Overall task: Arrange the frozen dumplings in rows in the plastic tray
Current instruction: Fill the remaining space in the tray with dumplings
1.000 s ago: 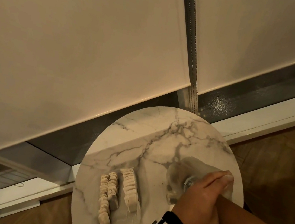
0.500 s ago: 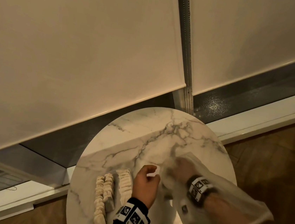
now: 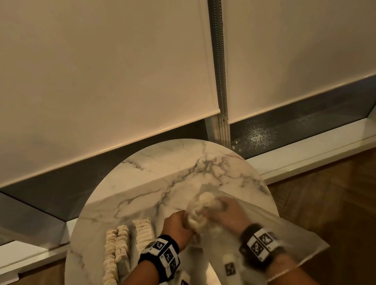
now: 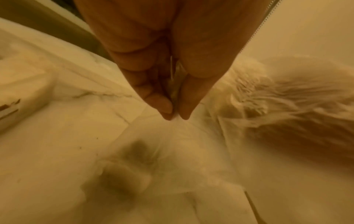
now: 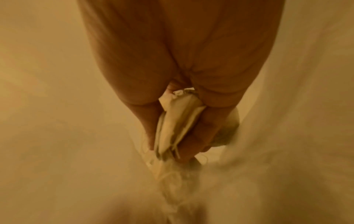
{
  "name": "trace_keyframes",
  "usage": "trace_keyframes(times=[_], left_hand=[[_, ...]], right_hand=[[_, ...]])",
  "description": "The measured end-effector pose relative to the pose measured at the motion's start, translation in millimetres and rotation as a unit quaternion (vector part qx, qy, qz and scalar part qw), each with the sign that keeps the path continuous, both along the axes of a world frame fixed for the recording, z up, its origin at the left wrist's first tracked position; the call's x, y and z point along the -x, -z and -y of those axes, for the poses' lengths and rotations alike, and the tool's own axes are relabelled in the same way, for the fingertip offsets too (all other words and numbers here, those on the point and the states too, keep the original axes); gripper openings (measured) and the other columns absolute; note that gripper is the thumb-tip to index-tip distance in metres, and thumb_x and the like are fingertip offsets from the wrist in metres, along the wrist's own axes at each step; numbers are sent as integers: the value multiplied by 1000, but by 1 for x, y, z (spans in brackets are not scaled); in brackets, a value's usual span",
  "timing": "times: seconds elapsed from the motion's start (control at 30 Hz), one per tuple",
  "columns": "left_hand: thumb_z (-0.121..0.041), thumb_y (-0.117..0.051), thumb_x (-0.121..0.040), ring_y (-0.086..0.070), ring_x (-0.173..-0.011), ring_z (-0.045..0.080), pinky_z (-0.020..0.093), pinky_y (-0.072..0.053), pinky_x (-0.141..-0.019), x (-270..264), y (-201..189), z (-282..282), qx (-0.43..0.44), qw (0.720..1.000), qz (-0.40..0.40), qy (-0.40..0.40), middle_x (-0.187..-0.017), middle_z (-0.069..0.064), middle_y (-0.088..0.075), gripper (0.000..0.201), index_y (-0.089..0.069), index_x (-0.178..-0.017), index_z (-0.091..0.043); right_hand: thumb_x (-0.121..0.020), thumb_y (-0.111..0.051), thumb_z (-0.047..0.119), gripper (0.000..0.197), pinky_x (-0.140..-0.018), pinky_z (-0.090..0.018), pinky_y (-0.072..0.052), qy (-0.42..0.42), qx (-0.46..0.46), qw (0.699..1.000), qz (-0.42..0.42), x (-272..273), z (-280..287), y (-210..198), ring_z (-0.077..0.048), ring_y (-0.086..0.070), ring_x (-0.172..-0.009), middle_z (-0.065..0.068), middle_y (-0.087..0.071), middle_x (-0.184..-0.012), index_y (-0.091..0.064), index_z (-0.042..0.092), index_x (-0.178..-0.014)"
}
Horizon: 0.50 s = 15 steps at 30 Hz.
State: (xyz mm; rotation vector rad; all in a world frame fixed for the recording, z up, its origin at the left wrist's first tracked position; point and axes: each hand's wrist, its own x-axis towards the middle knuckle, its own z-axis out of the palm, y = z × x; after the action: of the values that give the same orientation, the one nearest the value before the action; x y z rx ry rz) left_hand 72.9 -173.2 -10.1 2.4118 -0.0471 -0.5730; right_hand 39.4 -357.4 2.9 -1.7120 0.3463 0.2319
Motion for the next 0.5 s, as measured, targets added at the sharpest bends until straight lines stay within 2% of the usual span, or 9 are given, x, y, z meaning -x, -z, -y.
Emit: trace_keyframes(times=[0.07,0.13,0.2,0.23,0.33,0.4,0.43,0.47,0.5], left_hand=[[-30,-70,-79,-68,-86,18,30,-56,-72,-10,-7,1,-45,998,23,25,-88,-3,-73,11,-71,-88,-23],[-22,-66,-81,-68,-89,24,28,-53,-73,-26,-12,-1,-87,995,43,25,-91,2,-73,13,-72,-92,-19],[-15,-61,-82,-68,-90,27,29,-55,-76,-43,-20,-3,-105,993,50,1,-91,5,-73,16,-72,-93,-15],[-14,-59,-82,-69,-88,29,33,-58,-78,-52,-24,-4,-97,994,50,-17,-89,7,-74,17,-73,-92,-14],[-14,-58,-84,-69,-90,33,37,-58,-81,-75,-31,-9,-106,991,56,-57,-90,12,-74,18,-73,-92,-11],[-20,-57,-90,-67,-98,35,33,-54,-83,-86,-38,-12,-137,986,67,-66,-101,16,-73,21,-73,-99,-9],[-22,-56,-92,-65,-103,36,34,-51,-84,-90,-40,-14,-146,984,74,-71,-107,18,-71,24,-70,-105,-8],[-24,-54,-93,-63,-106,38,35,-50,-86,-92,-40,-15,-143,984,78,-76,-112,19,-69,27,-67,-112,-9],[-25,-55,-94,-61,-110,39,37,-49,-90,-92,-39,-16,-127,986,74,-85,-118,19,-67,33,-62,-122,-10]], right_hand=[[-78,-83,38,26,-63,-6,-47,31,13,999,27,7,4,-8,-2,-64,-77,10,-71,-84,-73,20,-94],[-79,-77,50,32,-66,-8,-44,36,68,997,30,13,9,-5,-3,-61,-78,14,-67,-82,-70,21,-92],[-76,-74,61,42,-74,-18,-48,38,81,996,9,18,13,-9,-5,-64,-82,12,-70,-87,-72,24,-97],[-75,-76,60,42,-75,-23,-52,39,55,998,18,21,16,-9,-7,-67,-83,9,-73,-89,-73,25,-98],[-82,-80,29,33,-90,-39,-57,54,-28,998,-3,25,23,-9,-19,-70,-99,-4,-74,-108,-71,16,-111],[-90,-71,21,36,-101,-35,-49,76,-68,994,-33,26,23,-11,-26,-64,-112,-12,-67,-124,-65,9,-124],[-92,-69,22,37,-100,-34,-48,95,-91,990,-54,28,23,-15,-27,-63,-111,-14,-66,-125,-64,7,-125],[-91,-70,20,34,-92,-38,-52,87,-106,989,-58,31,23,-16,-27,-67,-99,-16,-69,-114,-66,4,-121],[-88,-73,15,29,-73,-41,-56,72,-122,989,-46,33,24,-16,-24,-67,-78,-18,-71,-95,-69,-1,-113]])
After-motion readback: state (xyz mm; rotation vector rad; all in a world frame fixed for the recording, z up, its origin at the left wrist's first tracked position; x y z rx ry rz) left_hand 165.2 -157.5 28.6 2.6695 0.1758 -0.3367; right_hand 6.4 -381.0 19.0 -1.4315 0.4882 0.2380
